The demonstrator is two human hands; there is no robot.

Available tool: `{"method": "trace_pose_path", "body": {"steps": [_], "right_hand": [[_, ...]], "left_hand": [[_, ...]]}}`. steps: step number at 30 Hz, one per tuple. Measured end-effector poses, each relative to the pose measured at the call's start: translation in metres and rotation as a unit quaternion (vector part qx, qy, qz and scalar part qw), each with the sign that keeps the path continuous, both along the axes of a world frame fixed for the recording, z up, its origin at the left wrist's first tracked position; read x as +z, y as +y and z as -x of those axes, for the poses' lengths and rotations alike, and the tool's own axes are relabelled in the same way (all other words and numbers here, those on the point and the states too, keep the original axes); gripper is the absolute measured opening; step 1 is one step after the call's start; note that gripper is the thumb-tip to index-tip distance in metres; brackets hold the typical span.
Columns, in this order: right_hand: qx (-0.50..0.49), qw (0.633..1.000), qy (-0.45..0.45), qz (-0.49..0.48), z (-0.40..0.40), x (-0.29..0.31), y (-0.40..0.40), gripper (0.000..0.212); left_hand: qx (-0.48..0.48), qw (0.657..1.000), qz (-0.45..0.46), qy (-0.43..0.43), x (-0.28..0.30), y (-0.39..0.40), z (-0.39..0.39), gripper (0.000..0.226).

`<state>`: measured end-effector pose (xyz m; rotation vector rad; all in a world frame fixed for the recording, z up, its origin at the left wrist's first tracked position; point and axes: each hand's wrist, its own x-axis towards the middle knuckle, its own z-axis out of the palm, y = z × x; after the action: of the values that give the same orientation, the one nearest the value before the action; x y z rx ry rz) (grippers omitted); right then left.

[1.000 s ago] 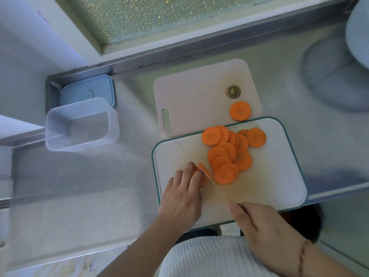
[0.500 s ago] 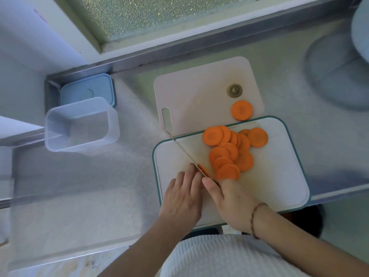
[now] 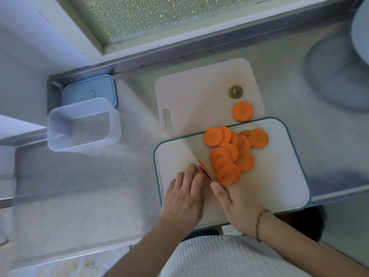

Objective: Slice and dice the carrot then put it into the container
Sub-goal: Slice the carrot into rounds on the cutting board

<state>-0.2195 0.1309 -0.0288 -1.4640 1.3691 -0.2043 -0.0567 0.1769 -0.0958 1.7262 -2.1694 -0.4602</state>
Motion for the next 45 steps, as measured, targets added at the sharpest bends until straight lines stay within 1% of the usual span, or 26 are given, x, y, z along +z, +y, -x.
{"method": "trace_pose_path", "body": {"steps": [1,3,6,8,10,11,12,14,17,19,20,23,25,31,32,34,36,38,40,42,43,44,45], "right_hand": [[-0.009,1.000,-0.003,-0.014,0.001,0.002,0.001,0.037],[-0.031,0.999,0.006,-0.033,0.008,0.008,0.005,0.047],[-0.042,0.997,-0.005,-0.062,0.017,0.023,0.007,0.056],[-0.061,0.990,-0.032,-0.123,0.022,0.031,0.005,0.056],[-0.106,0.969,-0.061,-0.214,0.025,0.035,0.001,0.058],[-0.118,0.962,-0.065,-0.236,0.027,0.038,-0.001,0.058],[-0.116,0.965,-0.057,-0.227,0.029,0.038,-0.003,0.058],[-0.090,0.980,-0.042,-0.174,0.031,0.042,-0.004,0.056],[-0.034,0.994,-0.040,-0.096,0.032,0.052,0.003,0.052],[0.009,0.998,-0.013,-0.064,0.033,0.053,0.012,0.053],[0.023,0.998,0.003,-0.053,0.034,0.050,0.017,0.059],[0.034,0.999,0.031,-0.024,0.039,0.037,0.027,0.086],[0.038,0.998,0.036,-0.018,0.043,0.031,0.033,0.094],[0.050,0.998,0.040,-0.012,0.043,0.021,0.040,0.099],[0.049,0.998,0.042,-0.013,0.042,0.020,0.040,0.096],[0.054,0.997,0.051,-0.008,0.033,0.021,0.037,0.085],[0.058,0.997,0.049,0.014,0.017,0.016,0.027,0.077],[0.047,0.998,0.020,0.045,-0.001,0.008,0.014,0.078],[0.038,0.998,-0.005,0.056,-0.012,0.003,0.007,0.077],[0.037,0.998,-0.018,0.040,-0.007,0.004,0.011,0.072],[0.037,0.999,-0.008,0.018,0.003,0.008,0.018,0.073],[0.036,0.999,0.009,-0.004,0.015,0.012,0.026,0.079],[0.032,0.999,0.028,-0.027,0.028,0.014,0.035,0.089]], "left_hand": [[0.004,1.000,0.003,0.001,0.002,0.000,0.000,0.042],[0.009,1.000,0.006,0.003,0.006,0.002,0.000,0.032],[0.013,1.000,0.015,0.009,0.006,0.003,-0.002,0.030],[0.012,1.000,0.018,0.012,0.005,0.003,-0.003,0.030],[0.013,1.000,0.021,0.013,0.005,0.002,-0.003,0.029],[0.012,1.000,0.023,0.015,0.006,0.002,-0.003,0.028],[0.010,0.999,0.024,0.018,0.006,0.002,-0.002,0.027],[0.006,0.999,0.028,0.022,0.006,0.002,-0.002,0.026],[0.016,0.999,0.025,0.029,0.007,0.004,-0.002,0.027],[0.020,0.999,0.023,0.038,0.006,0.006,-0.002,0.028],[0.018,0.999,0.022,0.042,0.006,0.007,-0.002,0.029],[0.016,0.999,0.014,0.047,0.004,0.008,-0.003,0.033],[0.008,0.999,0.014,0.042,0.003,0.007,-0.004,0.035],[-0.016,0.999,0.028,0.020,0.000,0.008,-0.004,0.034],[-0.017,0.999,0.032,0.015,-0.001,0.009,-0.004,0.035],[-0.023,0.999,0.042,0.004,-0.003,0.010,-0.003,0.040],[-0.022,0.999,0.049,-0.005,-0.006,0.011,-0.003,0.045],[-0.022,0.998,0.058,-0.013,-0.008,0.011,-0.003,0.045],[-0.025,0.998,0.059,-0.017,-0.009,0.010,-0.004,0.042],[-0.029,0.997,0.063,-0.018,-0.011,0.010,-0.005,0.039],[-0.027,0.997,0.065,-0.016,-0.011,0.010,-0.005,0.039],[-0.025,0.997,0.066,-0.013,-0.011,0.010,-0.005,0.041],[-0.026,0.997,0.066,-0.013,-0.012,0.010,-0.005,0.043]]}}
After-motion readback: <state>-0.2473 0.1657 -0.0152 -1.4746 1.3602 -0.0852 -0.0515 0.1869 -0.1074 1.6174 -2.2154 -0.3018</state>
